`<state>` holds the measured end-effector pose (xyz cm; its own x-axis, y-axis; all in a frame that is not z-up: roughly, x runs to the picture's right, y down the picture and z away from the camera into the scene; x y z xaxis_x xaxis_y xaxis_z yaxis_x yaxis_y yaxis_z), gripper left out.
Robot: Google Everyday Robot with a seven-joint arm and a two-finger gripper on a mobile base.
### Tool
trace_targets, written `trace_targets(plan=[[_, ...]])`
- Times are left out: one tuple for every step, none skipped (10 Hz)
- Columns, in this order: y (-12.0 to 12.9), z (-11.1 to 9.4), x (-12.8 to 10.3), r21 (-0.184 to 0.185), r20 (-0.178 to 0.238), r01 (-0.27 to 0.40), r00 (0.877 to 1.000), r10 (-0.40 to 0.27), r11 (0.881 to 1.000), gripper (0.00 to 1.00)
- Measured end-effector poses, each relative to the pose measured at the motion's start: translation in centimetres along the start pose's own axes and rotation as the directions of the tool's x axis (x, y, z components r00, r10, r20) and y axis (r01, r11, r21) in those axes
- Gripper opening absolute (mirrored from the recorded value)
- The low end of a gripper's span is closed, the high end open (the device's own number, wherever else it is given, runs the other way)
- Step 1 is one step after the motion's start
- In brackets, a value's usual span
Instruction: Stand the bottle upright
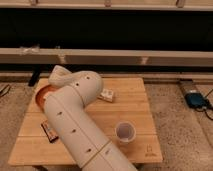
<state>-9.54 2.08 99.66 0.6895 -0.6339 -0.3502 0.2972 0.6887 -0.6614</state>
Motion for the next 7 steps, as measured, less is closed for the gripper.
trace_targets(plan=[[0.1,0.1,0.3,-0.002,-0.003,-0.003,1.000,0.003,1.000,0.32],[0.2,0.1,0.4,-0.002,-0.005,-0.005,1.000,0.005,1.000,0.22],[0.2,0.0,0.6,-0.001,-0.007,-0.009,1.000,0.009,1.000,0.12],[0.3,-0.2,0.7,0.000,-0.008,-0.011,1.000,0.011,1.000,0.05],[0.4,-0.5,1.0,0.001,-0.006,-0.018,1.000,0.018,1.000,0.00],[0.4,-0.7,1.3,0.003,-0.003,-0.024,1.000,0.024,1.000,0.00],[0.5,-1.0,1.6,0.006,0.002,-0.031,1.000,0.031,1.000,0.00]])
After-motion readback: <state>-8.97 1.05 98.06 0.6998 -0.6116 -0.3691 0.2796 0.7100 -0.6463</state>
